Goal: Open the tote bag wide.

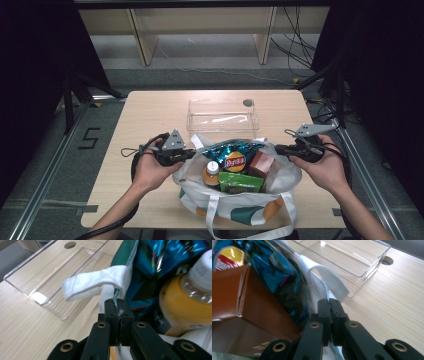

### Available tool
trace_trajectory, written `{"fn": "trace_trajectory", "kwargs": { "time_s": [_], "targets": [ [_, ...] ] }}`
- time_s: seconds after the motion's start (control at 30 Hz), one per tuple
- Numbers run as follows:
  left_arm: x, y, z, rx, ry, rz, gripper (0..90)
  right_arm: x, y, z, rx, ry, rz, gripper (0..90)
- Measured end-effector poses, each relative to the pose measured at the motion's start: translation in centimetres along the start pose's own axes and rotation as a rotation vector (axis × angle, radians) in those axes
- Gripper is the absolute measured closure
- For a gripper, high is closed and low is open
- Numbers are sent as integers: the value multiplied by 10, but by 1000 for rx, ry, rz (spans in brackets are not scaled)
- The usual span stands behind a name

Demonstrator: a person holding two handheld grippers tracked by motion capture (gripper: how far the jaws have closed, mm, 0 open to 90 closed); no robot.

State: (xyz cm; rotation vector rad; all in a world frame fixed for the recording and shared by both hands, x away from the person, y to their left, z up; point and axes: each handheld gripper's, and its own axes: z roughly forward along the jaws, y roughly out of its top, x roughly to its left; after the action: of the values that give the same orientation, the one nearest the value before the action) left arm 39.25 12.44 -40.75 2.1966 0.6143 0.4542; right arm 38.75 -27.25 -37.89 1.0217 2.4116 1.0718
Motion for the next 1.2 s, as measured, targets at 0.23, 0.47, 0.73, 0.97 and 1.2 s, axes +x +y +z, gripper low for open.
{"fn": "trace_trajectory", "kwargs": {
  "time_s": [0.23, 0.47, 0.73, 0.97, 1.2],
  "targets": [
    [-10, -12, 19, 40, 41, 40, 875, -1, -10, 15, 24, 12, 25, 888],
    [-15, -18, 30, 118, 54, 69, 879, -1, -21, 32, 49, 26, 35, 889],
    [-19, -24, 33, 109, 40, 42, 878, -6, -30, 43, 85, 46, 28, 887],
    [-17, -23, 25, 51, 36, -5, 836, -7, -35, 45, 81, 25, 36, 859],
    [-13, -22, 7, -54, 16, -72, 708, -9, -28, 29, 24, 3, 23, 728]
  ]
}}
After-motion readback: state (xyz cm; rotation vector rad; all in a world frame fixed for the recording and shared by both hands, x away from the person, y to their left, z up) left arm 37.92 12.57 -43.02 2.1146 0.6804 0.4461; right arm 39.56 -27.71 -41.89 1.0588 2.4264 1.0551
